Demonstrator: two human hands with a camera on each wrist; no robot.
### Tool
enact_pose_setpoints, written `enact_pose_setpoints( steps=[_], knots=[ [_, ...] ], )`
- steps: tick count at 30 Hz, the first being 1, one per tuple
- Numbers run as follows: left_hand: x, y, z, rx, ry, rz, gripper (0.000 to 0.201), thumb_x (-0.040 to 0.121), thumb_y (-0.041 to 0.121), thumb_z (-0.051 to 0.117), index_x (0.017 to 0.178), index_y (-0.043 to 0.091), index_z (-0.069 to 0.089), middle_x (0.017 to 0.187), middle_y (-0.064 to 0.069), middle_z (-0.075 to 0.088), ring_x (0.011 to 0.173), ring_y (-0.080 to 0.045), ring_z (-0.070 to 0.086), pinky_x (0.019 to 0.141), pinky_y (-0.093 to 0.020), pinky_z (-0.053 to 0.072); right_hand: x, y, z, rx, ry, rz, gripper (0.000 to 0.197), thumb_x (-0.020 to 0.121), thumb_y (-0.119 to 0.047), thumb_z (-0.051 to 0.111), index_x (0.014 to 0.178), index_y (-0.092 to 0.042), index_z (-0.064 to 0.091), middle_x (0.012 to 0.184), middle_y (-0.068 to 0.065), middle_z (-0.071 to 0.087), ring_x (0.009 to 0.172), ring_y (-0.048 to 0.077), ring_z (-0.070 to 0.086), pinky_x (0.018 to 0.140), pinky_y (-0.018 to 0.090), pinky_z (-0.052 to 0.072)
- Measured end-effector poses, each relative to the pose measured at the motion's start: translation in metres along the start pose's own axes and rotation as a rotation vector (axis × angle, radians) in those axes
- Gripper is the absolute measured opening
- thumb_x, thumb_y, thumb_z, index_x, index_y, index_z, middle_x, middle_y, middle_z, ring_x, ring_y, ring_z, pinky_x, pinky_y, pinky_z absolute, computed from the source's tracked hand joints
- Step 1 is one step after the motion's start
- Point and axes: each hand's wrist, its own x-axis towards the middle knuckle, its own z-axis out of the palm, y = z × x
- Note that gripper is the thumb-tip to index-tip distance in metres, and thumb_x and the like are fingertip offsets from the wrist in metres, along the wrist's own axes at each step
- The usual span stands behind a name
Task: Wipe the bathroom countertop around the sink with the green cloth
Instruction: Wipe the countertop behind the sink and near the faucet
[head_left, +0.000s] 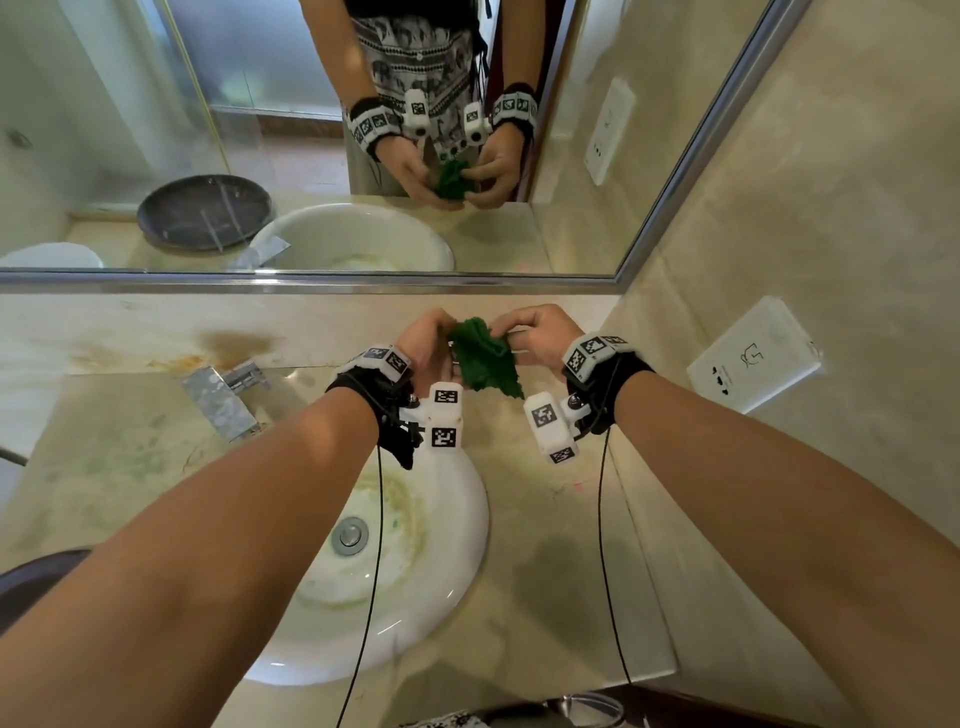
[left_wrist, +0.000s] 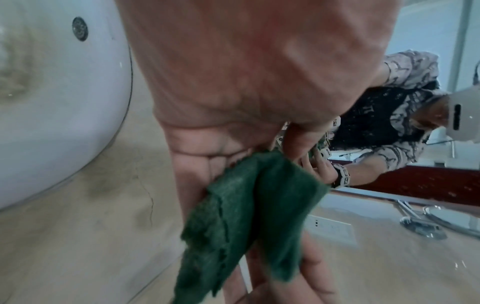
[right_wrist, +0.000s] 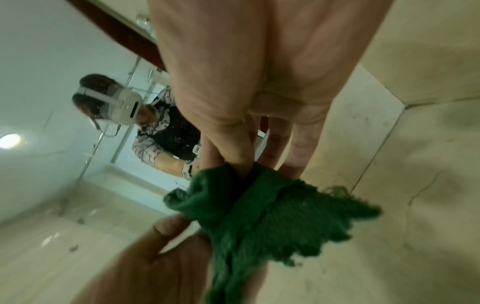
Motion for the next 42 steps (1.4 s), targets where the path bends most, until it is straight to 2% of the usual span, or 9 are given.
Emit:
enact_pose_setpoints(
  steps=[3,6,9,14,18,26,32,38,42],
  knots=[
    [0.001,0.001,0.004,0.158,-0.001,0.036,0.050,0.101,0.046,0.033,0.116,0.003,0.053,0.092,-0.013,0.063,0.054,-0.014,0.066,0.050,-0.024,0.052,0.001,0.005,0.001,-0.018,-0.026,-0.025,0.035,0.087,0.017,0.045,0.069,-0.004,0.067,0.099,0.011,0.067,0.094,0.028,0.067,0.074,0.031,0.061],
    [0.011,-0.006,0.005,0.160,0.043,0.095,0.029,0.096,0.011,0.056,0.122,-0.002,0.056,0.108,-0.023,0.065,0.070,-0.018,0.071,0.053,-0.023,0.055,0.008,0.012,0.000,0.071,0.028,0.059,0.028,0.093,0.005,0.043,0.082,-0.008,0.065,0.107,0.015,0.066,0.101,0.031,0.065,0.077,0.036,0.061],
    [0.022,-0.015,0.006,-0.025,0.159,0.145,0.022,0.088,-0.012,0.055,0.102,0.004,0.057,0.100,-0.020,0.063,0.081,-0.028,0.065,0.052,-0.028,0.058,0.018,0.027,0.001,0.165,0.013,0.213,0.017,0.089,-0.024,0.062,0.105,-0.019,0.061,0.121,0.011,0.060,0.113,0.034,0.059,0.086,0.052,0.056],
    [0.045,-0.028,0.011,-0.001,0.312,0.146,0.030,0.080,-0.015,0.062,0.096,0.010,0.056,0.101,-0.018,0.062,0.087,-0.032,0.064,0.064,-0.037,0.061,0.025,0.055,0.005,0.280,-0.053,0.309,0.040,0.084,-0.020,0.073,0.122,-0.018,0.060,0.118,0.012,0.065,0.105,0.027,0.063,0.076,0.035,0.058],
    [0.065,-0.037,0.009,0.347,0.426,0.035,0.035,0.079,0.006,0.075,0.110,0.012,0.061,0.107,-0.009,0.065,0.097,-0.024,0.062,0.079,-0.036,0.056,0.048,0.082,0.003,0.196,0.171,0.303,0.025,0.075,-0.013,0.079,0.097,-0.019,0.068,0.107,0.010,0.071,0.094,0.025,0.067,0.084,0.040,0.058],
    [0.083,-0.076,-0.032,0.947,0.548,-0.121,0.050,0.078,0.031,0.075,0.121,0.011,0.060,0.122,-0.010,0.063,0.106,-0.029,0.062,0.091,-0.038,0.053,0.065,0.157,-0.021,-0.532,0.290,0.215,0.024,0.076,-0.009,0.066,0.099,-0.016,0.071,0.102,0.007,0.070,0.091,0.026,0.066,0.079,0.025,0.054],
    [0.091,-0.092,-0.064,1.096,0.641,-0.245,0.061,0.082,0.037,0.073,0.130,0.008,0.050,0.128,-0.014,0.055,0.112,-0.033,0.057,0.094,-0.042,0.050,0.100,0.177,-0.017,-0.730,0.407,0.122,0.027,0.084,-0.010,0.062,0.110,-0.016,0.067,0.123,0.010,0.059,0.113,0.031,0.053,0.088,0.036,0.051],
    [0.102,-0.103,-0.088,1.262,0.700,-0.437,0.112,0.065,0.073,0.069,0.145,0.006,0.028,0.144,-0.016,0.030,0.132,-0.037,0.033,0.104,-0.049,0.035,0.140,0.191,0.014,-0.906,0.029,0.152,0.049,0.087,-0.044,0.055,0.131,-0.021,0.055,0.139,0.008,0.046,0.127,0.032,0.040,0.104,0.037,0.035],
    [0.110,-0.115,-0.100,1.327,0.698,-0.494,0.131,0.053,0.088,0.060,0.146,0.003,0.022,0.140,-0.018,0.028,0.131,-0.039,0.028,0.101,-0.052,0.036,0.150,0.194,0.020,-0.875,0.124,0.157,0.037,0.095,-0.033,0.047,0.128,-0.018,0.056,0.138,0.011,0.046,0.121,0.038,0.046,0.104,0.038,0.039]
  ],
)
